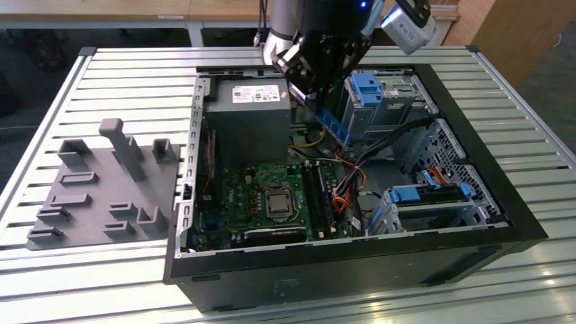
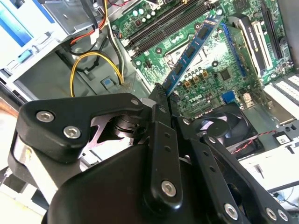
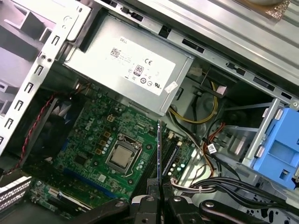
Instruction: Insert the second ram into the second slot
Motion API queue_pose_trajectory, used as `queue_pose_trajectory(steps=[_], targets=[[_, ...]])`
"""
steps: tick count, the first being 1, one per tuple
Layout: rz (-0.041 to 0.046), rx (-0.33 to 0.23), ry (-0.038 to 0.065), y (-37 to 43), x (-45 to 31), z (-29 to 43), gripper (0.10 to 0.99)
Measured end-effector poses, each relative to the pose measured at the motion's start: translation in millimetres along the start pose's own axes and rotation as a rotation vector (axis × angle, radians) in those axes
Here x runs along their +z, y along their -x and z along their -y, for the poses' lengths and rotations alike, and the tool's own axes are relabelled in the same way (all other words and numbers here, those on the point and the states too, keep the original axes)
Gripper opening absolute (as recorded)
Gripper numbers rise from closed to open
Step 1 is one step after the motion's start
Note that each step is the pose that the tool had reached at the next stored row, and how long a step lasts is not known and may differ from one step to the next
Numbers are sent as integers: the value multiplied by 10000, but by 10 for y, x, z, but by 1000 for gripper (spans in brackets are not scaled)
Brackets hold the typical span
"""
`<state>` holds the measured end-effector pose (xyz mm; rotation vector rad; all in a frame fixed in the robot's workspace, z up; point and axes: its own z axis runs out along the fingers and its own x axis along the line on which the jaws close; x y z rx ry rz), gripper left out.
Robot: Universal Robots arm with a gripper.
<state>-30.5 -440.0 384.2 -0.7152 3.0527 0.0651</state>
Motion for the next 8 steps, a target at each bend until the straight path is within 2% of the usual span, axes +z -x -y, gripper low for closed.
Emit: queue_pose_trajectory(steps=[8], targets=[[16, 426, -7, 0, 3, 0, 137]])
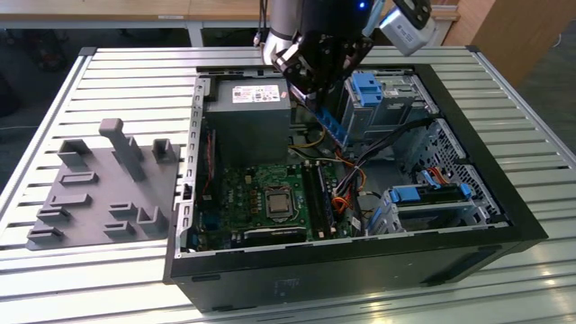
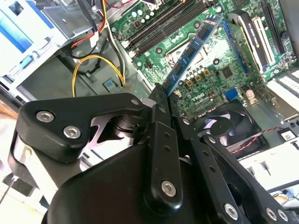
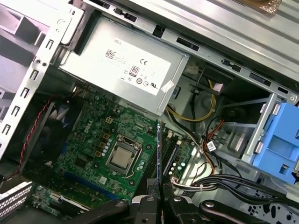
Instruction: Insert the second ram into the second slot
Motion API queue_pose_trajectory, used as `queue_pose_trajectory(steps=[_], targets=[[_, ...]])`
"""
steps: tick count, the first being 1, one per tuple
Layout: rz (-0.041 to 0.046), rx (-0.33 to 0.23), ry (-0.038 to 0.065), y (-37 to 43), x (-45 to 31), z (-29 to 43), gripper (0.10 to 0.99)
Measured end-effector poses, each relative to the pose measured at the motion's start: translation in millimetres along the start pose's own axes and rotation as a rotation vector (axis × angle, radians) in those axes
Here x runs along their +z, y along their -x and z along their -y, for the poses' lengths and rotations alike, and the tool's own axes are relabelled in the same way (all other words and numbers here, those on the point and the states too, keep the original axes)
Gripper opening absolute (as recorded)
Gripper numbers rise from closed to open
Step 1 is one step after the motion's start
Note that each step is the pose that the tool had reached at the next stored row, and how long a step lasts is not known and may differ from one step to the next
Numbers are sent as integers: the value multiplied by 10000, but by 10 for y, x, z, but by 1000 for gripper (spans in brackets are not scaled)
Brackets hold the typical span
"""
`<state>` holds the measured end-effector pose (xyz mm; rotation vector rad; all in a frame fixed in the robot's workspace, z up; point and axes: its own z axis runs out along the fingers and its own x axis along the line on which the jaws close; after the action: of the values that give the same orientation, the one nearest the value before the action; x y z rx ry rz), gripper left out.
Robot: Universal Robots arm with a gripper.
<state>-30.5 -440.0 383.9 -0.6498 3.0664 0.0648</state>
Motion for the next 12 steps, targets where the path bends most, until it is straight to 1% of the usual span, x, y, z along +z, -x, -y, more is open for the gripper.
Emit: queue_pose_trajectory(steps=[12], targets=[[41, 1048, -15, 0, 7, 0, 137]])
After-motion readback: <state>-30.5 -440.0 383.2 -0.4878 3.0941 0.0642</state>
